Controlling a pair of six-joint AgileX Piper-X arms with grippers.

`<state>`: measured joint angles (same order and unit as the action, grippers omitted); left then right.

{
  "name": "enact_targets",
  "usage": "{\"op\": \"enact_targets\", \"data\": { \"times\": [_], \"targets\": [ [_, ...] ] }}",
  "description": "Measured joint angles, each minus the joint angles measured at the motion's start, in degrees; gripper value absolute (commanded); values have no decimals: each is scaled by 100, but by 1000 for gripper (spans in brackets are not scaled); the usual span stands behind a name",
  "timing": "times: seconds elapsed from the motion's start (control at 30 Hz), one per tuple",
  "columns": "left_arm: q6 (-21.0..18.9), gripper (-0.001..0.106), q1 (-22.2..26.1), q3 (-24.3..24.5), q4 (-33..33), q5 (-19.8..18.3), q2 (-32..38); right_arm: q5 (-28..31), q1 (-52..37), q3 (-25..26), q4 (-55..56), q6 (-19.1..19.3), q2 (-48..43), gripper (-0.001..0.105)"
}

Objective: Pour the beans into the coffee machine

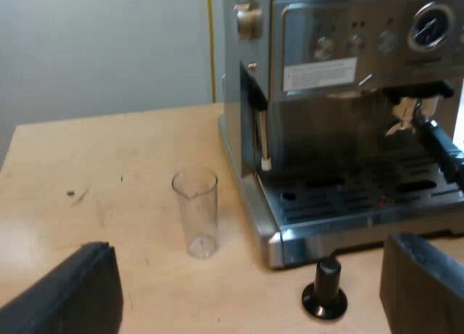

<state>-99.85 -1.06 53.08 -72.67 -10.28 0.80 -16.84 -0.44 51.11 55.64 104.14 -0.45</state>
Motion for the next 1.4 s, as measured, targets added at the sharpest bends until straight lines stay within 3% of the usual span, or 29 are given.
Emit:
{"op": "enact_targets", "data": {
  "times": [0.43, 0.93, 1.4],
  "targets": [
    [0, 85, 0, -967, 1007, 46, 0, 0, 0, -490, 39, -196, 0, 64],
    [0, 85, 0, -1822, 1105, 46, 0, 0, 0, -1362, 43, -258, 10, 64],
    [0, 85, 0, -2259, 1149, 46, -10, 0, 0, -1892, 162, -258, 10, 64]
  ]
}}
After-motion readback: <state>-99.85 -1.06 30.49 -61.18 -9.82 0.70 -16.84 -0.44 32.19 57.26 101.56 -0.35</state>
